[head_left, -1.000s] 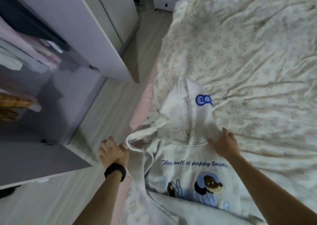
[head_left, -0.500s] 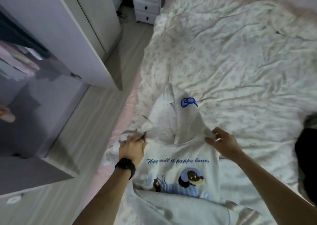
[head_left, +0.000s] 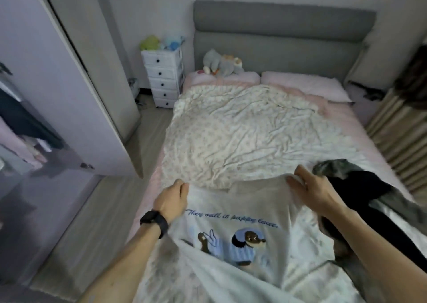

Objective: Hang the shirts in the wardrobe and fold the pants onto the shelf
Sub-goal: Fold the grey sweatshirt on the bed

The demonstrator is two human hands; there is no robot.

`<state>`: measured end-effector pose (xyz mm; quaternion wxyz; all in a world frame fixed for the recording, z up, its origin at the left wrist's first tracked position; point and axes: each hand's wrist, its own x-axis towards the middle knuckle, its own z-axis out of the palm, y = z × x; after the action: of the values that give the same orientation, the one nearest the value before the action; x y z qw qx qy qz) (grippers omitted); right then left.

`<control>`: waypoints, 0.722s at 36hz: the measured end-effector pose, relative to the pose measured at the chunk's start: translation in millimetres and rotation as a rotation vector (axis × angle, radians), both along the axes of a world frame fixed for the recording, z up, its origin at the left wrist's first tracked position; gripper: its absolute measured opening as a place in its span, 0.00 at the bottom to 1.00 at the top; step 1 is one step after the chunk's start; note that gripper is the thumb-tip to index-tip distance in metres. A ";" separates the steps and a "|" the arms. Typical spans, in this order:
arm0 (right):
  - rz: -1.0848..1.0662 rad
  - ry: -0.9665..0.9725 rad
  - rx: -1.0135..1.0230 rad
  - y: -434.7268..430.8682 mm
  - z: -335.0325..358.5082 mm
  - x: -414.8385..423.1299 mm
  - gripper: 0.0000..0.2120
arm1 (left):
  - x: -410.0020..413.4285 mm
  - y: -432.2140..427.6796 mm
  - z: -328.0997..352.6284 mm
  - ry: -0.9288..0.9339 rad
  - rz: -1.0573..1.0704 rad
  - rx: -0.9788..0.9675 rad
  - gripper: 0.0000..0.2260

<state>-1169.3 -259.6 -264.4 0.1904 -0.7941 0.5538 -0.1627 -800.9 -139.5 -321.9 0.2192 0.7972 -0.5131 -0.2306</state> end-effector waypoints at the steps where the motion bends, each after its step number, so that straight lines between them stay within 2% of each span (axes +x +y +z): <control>1: 0.000 0.017 -0.059 7.4 18.6 -8.0 0.14 | -2.3 1.8 18.4 0.014 -0.036 -0.032 0.12; 4: -0.056 0.056 -0.200 46.4 77.5 -36.1 0.13 | -19.3 21.9 85.1 -0.064 -0.139 -0.142 0.11; 6: -0.047 0.016 -0.285 66.2 107.6 -52.2 0.13 | -28.1 36.6 123.8 -0.137 -0.225 -0.137 0.11; 9: 0.001 0.061 -0.247 114.4 149.7 -81.7 0.12 | -49.5 82.1 172.1 -0.322 -0.325 -0.058 0.10; 12: 0.011 0.106 -0.193 171.7 165.8 -110.8 0.10 | -66.0 138.1 194.0 -0.446 -0.274 -0.116 0.10; 15: -0.052 0.042 -0.265 245.8 166.7 -137.3 0.09 | -86.7 209.1 198.1 -0.379 -0.139 -0.313 0.11; 18: -0.146 -0.004 -0.476 305.8 182.1 -147.9 0.10 | -111.9 260.1 207.0 -0.334 -0.029 -0.540 0.10; 22: -0.195 -0.084 -0.768 350.6 205.3 -154.0 0.07 | -128.3 300.9 236.6 -0.251 0.058 -0.732 0.07; 26: -0.174 -0.213 -0.823 375.6 216.5 -160.4 0.08 | -122.1 345.7 264.7 -0.365 0.030 -0.838 0.07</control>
<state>-1329.7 115.9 -47.9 -0.1003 -0.7330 0.4848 -0.4664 -923.0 206.2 -57.2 0.4320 0.6747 -0.5808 0.1444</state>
